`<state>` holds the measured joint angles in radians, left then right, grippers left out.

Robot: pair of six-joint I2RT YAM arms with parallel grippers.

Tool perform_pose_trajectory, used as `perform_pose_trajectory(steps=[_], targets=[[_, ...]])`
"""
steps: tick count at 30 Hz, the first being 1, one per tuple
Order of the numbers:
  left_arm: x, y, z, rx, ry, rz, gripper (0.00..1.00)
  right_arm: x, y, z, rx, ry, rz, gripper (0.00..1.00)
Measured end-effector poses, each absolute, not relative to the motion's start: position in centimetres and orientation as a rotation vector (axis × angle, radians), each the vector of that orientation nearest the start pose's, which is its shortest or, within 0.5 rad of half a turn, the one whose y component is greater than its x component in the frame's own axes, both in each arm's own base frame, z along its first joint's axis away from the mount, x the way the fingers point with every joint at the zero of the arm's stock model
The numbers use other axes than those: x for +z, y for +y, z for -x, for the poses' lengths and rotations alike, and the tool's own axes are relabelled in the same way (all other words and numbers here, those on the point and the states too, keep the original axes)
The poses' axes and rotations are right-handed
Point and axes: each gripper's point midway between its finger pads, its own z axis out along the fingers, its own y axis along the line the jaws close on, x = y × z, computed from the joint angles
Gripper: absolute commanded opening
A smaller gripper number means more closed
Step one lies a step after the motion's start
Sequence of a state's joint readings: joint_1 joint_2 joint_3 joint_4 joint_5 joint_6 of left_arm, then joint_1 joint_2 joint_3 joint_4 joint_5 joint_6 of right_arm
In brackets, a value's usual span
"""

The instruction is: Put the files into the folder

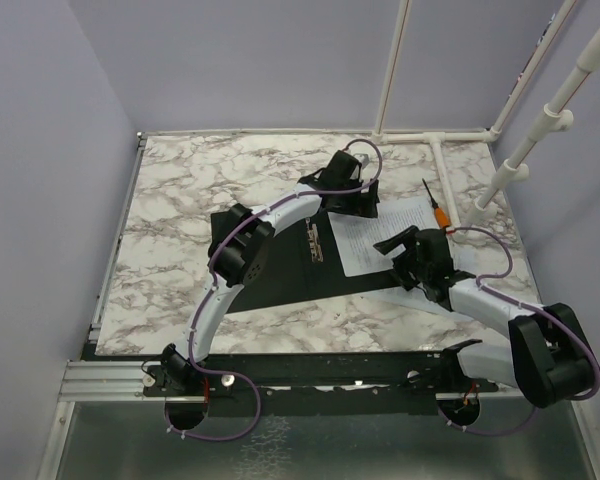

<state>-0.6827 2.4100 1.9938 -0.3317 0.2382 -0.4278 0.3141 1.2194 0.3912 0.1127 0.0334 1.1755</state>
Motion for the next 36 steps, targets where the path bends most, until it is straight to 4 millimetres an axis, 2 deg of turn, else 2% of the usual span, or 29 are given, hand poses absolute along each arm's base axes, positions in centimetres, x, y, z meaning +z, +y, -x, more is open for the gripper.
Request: perform_pose_trajectory(steps=[19, 24, 36], targets=[[5.3, -43.0, -43.5, -0.813, 2.372, -0.456, 0.99, 4.7, 13.6, -32.2, 0.813, 2.030, -1.089, 0.95], [5.2, -42.9, -43.1, -0.807, 2.376, -0.468, 0.99, 4.7, 13.6, -32.8, 0.811, 2.013, -1.098, 0.90], [5.3, -42.8, -42.5, -0.803, 2.385, -0.483, 0.99, 4.2, 13.5, -34.3, 0.768, 2.012, -1.121, 0.71]])
